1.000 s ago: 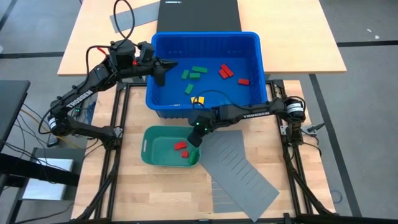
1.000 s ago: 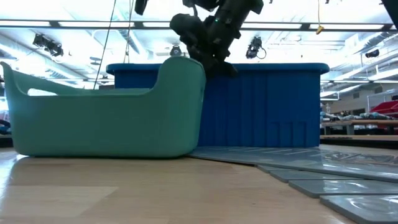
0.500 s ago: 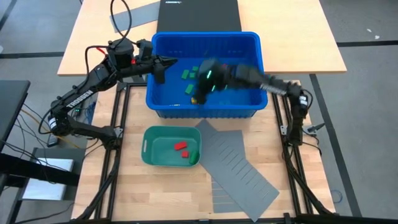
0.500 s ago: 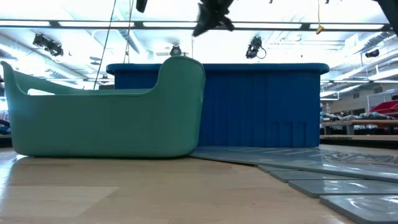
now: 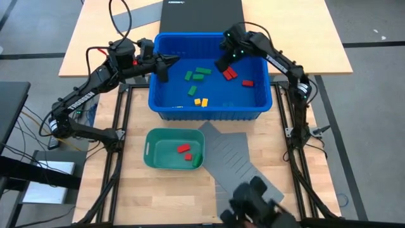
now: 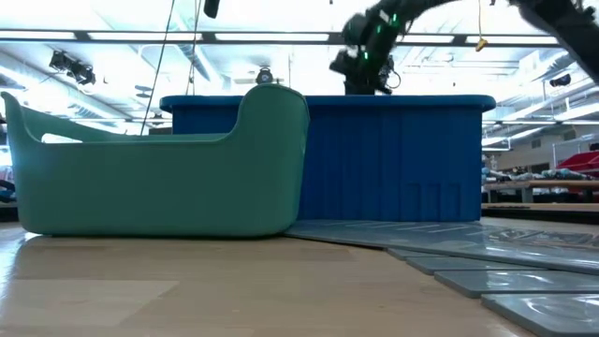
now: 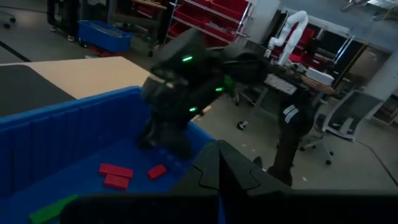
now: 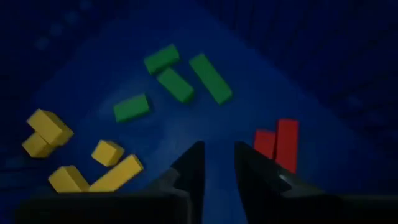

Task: Sort Items/Unsort Items

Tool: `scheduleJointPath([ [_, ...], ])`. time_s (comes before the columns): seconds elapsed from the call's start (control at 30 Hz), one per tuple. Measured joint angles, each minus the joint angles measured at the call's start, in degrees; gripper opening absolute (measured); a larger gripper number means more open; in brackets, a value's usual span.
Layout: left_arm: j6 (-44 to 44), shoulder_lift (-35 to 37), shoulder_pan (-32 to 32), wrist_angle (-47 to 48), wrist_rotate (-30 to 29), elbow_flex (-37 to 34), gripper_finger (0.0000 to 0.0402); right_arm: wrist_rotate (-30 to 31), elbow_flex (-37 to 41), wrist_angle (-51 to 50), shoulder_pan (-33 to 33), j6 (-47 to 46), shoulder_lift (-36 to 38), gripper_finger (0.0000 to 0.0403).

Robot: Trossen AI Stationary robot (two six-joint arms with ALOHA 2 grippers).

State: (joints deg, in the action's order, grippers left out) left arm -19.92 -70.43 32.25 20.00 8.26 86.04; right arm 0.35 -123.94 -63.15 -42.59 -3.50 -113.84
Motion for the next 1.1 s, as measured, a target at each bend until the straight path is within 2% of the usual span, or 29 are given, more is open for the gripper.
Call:
scheduleJointPath([
  [0.1,-0.1,0.0,0.0,0.0,-1.6,0.0,0.0001,-3.4,0.0,-1.7,-3.2,1.3,-4.0,0.0121],
  [0.27,-0.3,0.0,0.0,-0.2,-4.1,0.0,0.0001,-1.1,0.1,-2.4,-6.1,4.3,-11.6,0.0182],
  [0.4,-1.8,0.0,0.0,-1.0,-4.2,0.0,0.0001,-1.4,0.1,-2.9,-7.3,4.9,-16.6,0.0235],
  [0.53,-3.2,0.0,0.0,-1.0,-4.2,0.0,0.0001,-2.1,0.1,-3.6,-8.5,5.4,-19.8,0.0282],
  [0.67,-3.3,0.0,0.0,-1.0,-4.2,0.0,0.0001,0.5,0.1,-1.8,-9.5,6.1,-21.8,0.0319],
  [0.87,-4.4,0.0,0.0,-1.0,-4.1,0.0,0.0001,0.8,0.1,3.0,-10.2,7.1,-22.0,0.0349],
  [0.97,-4.5,0.0,0.0,-0.9,-4.2,0.0,0.0001,-1.8,0.1,5.1,-10.7,7.0,-22.1,0.0349],
  [1.1,-4.5,0.0,0.0,-0.9,-4.1,0.0,0.0001,-2.0,0.1,5.8,-11.2,6.4,-23.7,0.0344],
])
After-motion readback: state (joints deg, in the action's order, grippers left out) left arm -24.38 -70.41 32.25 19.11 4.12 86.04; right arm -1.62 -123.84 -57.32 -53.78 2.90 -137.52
